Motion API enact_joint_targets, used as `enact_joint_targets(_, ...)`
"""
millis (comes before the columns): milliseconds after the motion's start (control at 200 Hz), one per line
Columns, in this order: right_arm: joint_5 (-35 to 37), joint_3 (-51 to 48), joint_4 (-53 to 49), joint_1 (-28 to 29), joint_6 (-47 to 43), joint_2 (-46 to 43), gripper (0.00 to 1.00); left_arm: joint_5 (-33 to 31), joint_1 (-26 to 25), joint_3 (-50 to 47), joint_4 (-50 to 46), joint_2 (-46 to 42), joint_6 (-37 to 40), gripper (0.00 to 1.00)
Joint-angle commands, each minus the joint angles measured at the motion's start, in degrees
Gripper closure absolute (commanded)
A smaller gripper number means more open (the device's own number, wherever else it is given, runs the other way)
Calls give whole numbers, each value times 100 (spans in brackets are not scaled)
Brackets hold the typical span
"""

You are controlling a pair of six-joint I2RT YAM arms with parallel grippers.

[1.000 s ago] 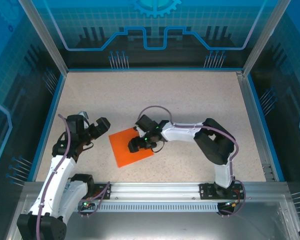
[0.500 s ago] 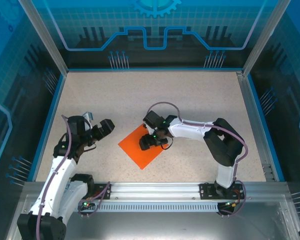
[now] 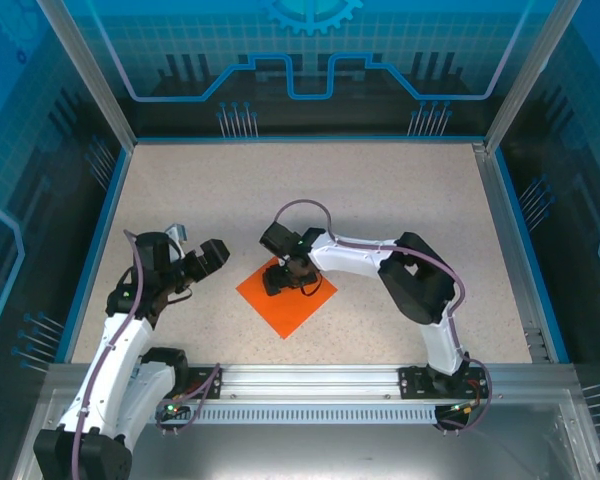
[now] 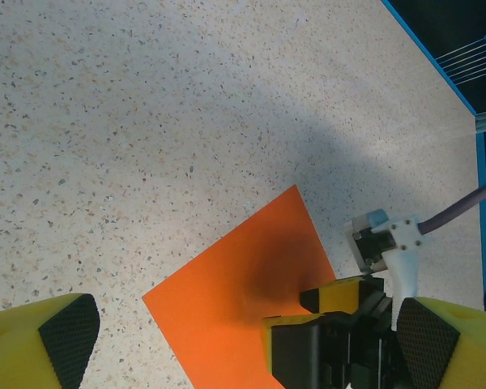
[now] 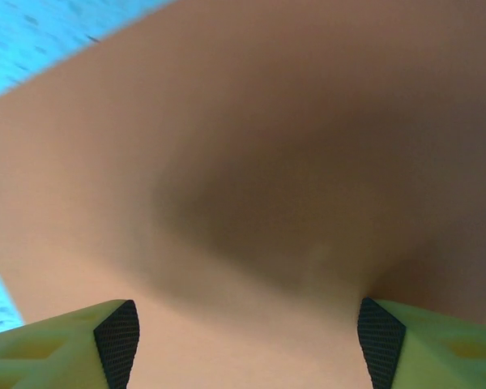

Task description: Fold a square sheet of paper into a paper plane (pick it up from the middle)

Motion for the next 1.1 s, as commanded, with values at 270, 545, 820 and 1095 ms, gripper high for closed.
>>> enact_joint_targets(270, 393, -1919, 445, -660, 1411, -893, 27, 681, -216, -250, 576, 151, -201, 2)
enact_joint_targets(545, 603, -2905, 1148, -408, 2823, -1757, 28, 469, -1166, -120, 956, 857, -297, 2)
enact_joint_targets(820, 789, -1839, -197, -243, 1150, -2272, 27, 326, -1491, -13, 502, 1062, -137, 2)
enact_joint_targets(1095, -1027, -1513, 95, -243, -333, -1949, 29, -44, -1491, -142, 256, 876, -216, 1)
